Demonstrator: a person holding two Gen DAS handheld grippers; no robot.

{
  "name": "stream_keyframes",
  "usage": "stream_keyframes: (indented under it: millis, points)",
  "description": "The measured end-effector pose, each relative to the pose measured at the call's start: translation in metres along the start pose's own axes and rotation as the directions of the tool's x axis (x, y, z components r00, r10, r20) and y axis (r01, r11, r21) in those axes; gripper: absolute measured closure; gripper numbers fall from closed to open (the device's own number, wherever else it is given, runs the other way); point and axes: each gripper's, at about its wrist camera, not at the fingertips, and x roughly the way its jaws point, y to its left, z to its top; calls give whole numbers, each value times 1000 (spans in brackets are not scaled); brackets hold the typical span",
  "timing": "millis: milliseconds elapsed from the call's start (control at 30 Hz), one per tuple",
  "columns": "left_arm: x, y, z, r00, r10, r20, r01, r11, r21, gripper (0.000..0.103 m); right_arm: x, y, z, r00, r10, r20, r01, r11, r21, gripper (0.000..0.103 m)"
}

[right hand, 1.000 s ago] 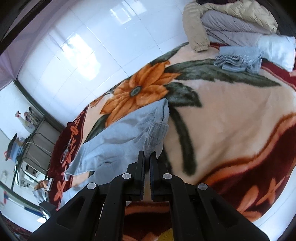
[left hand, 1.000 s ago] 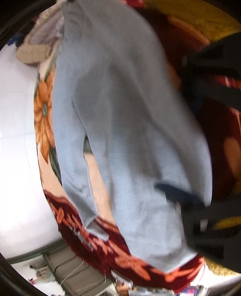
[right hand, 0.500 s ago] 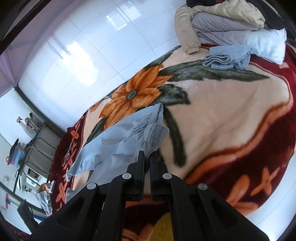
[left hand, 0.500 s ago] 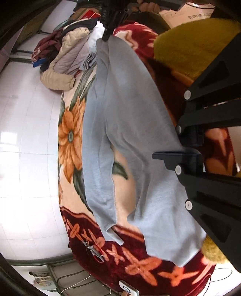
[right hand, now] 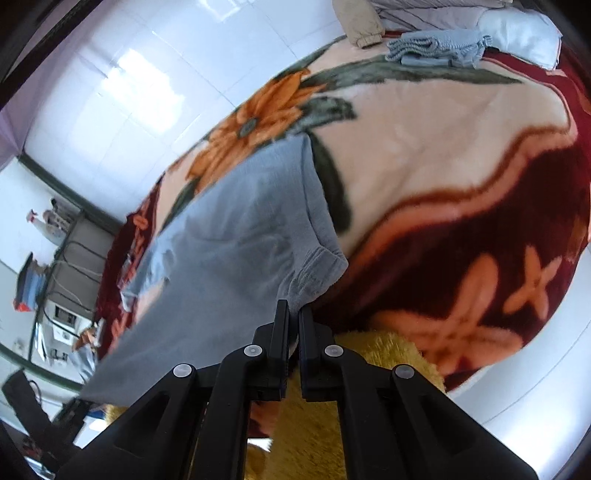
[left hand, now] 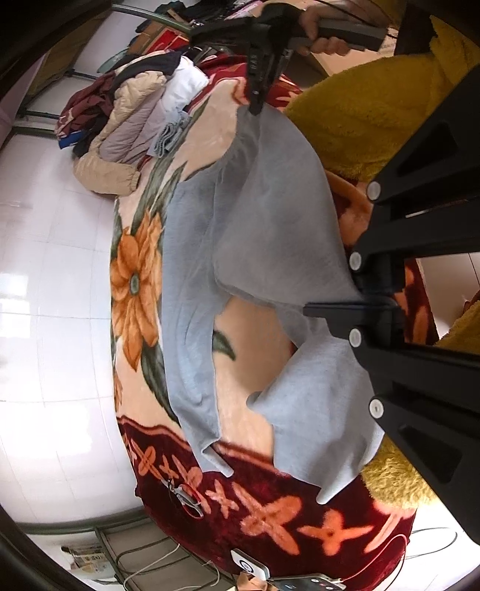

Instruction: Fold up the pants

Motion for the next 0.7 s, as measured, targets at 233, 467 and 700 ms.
stream_keyframes:
  millis: [233,467,700]
  points:
    - [13,20,62,999,27,25,-26,999,-33,100,14,36,60,1000,0,28,2,997,-74,98]
    - [78,48,143,997,72,-13,-72,997,-7,100,80,51,118,1000,-24,17,26,995,-99,98]
    - [187,78,173,983,100,-156,-103,995,-7,100,146,43,143,998,-47,-35,44,994,-102,93]
